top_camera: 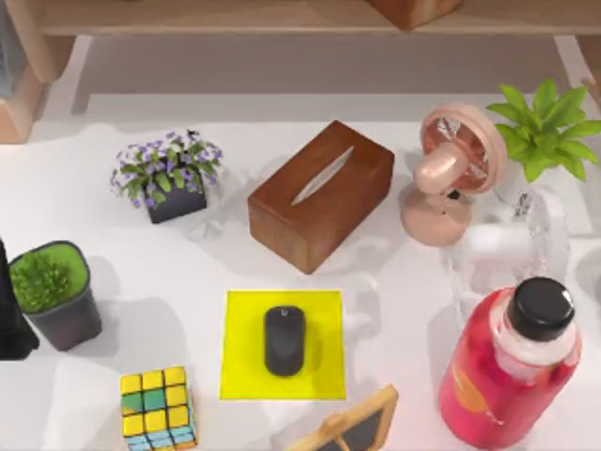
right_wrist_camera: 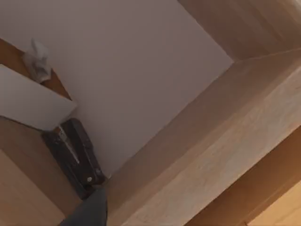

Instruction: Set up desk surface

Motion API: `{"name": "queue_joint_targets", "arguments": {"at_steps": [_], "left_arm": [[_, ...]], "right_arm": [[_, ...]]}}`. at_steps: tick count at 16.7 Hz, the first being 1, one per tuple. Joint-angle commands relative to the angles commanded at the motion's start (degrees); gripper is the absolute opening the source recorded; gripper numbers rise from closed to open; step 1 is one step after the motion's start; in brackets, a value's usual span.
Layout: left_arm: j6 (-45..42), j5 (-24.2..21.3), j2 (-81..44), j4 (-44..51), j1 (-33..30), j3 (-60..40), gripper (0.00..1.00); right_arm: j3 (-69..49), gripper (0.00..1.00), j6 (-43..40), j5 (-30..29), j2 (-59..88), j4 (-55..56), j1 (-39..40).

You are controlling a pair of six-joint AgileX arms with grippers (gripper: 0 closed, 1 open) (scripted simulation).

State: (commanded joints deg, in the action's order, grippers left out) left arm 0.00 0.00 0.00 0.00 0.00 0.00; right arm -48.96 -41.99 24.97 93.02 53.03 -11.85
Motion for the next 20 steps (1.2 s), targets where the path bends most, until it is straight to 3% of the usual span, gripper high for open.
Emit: {"name": "queue_joint_targets", "arguments": {"at_steps": [5,9,14,20], "left_arm": [[0.0,0.0,0.0,0.0,0.0,0.0,1.0],[0.0,0.0,0.0,0.0,0.0,0.0,1.0],[0.0,0.0,0.0,0.0,0.0,0.0,1.0],[0.0,0.0,0.0,0.0,0.0,0.0,1.0]], "right_arm": [[13.2,1.0,-22.8,6.6,2.3,21.7,-21.1],[20.4,1.0,-36.4,11.3,9.6,33.1,-31.0],[23.8,1.0,-45.6,15.3,21.4,38.9,-31.8],[24.1,1.0,-46.9,16.0,23.6,39.4,-31.0]]}}
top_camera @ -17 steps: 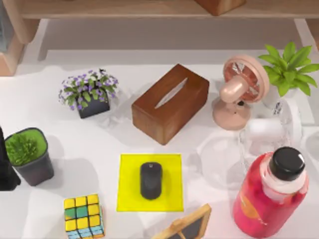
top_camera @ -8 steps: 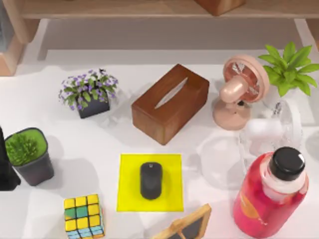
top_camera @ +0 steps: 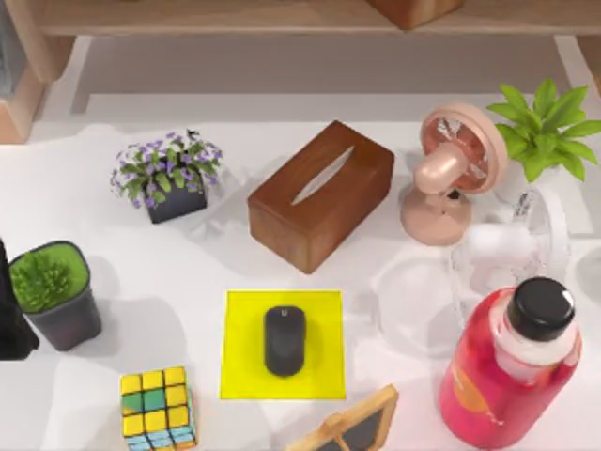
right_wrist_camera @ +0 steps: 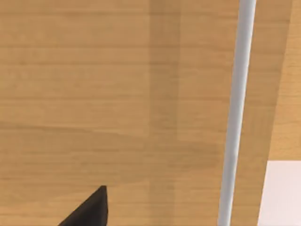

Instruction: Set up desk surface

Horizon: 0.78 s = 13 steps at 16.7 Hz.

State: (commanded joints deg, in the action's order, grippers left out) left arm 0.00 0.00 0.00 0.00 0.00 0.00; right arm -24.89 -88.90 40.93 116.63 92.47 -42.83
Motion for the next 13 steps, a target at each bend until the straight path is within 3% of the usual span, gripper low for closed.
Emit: {"name": "queue_joint_targets", "arguments": {"at_steps": [11,13], "left_arm": [[0.0,0.0,0.0,0.0,0.0,0.0,1.0],[0.0,0.0,0.0,0.0,0.0,0.0,1.0]], "right_arm": [[-4.5,1.0,-0.1,-3.4,1.4,-3.2,3.4],[-4.5,0.85,-0.1,-3.4,1.4,-3.2,3.4]]}}
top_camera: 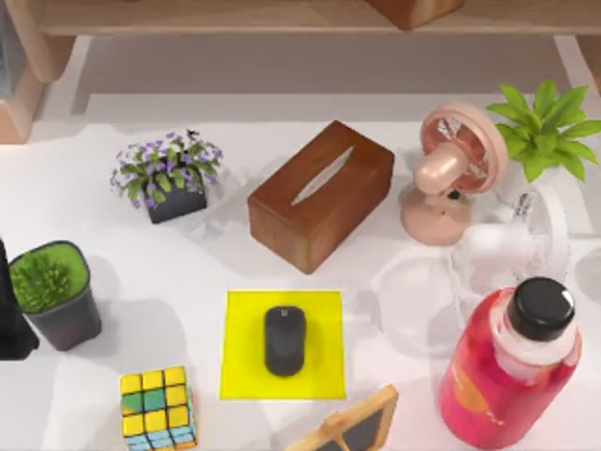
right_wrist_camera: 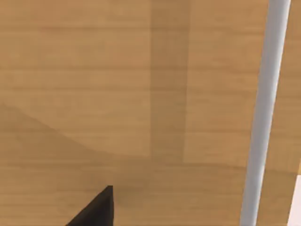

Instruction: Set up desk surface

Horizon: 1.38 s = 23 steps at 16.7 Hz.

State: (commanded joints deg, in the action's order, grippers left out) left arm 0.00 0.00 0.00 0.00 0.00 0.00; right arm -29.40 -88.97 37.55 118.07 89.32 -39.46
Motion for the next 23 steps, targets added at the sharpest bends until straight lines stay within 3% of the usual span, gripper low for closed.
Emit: {"name": "queue_joint_targets", "arguments": {"at_steps": [11,23], "left_arm": [[0.0,0.0,0.0,0.0,0.0,0.0,1.0],[0.0,0.0,0.0,0.0,0.0,0.0,1.0]], "right_arm": [[0.0,0.02,0.0,0.0,0.0,0.0,0.0],[-2.3,0.0,0.0,-1.3,1.2,-1.7,1.3]]}}
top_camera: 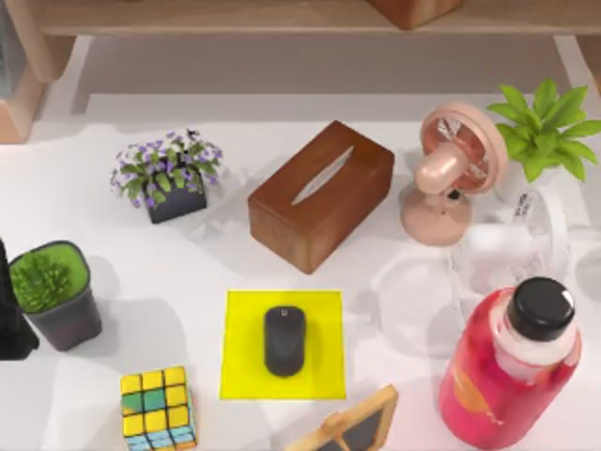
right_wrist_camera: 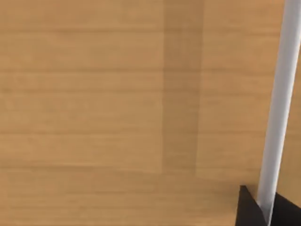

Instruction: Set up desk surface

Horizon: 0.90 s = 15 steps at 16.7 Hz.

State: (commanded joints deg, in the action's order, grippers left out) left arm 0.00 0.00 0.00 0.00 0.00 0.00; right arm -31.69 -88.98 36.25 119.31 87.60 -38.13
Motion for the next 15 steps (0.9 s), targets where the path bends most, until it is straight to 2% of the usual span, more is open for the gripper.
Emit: {"name": "queue_joint_targets", "arguments": {"at_steps": [5,11,15], "left_arm": [[0.0,0.0,0.0,0.0,0.0,0.0,1.0],[0.0,0.0,0.0,0.0,0.0,0.0,1.0],[0.0,0.0,0.0,0.0,0.0,0.0,1.0]], "right_arm": [[-9.7,0.0,0.0,-5.1,3.4,-5.9,4.8],[-11.0,0.0,0.1,-5.9,4.0,-7.2,5.2],[-19.6,0.0,0.3,-8.8,7.2,-11.4,7.7]]}}
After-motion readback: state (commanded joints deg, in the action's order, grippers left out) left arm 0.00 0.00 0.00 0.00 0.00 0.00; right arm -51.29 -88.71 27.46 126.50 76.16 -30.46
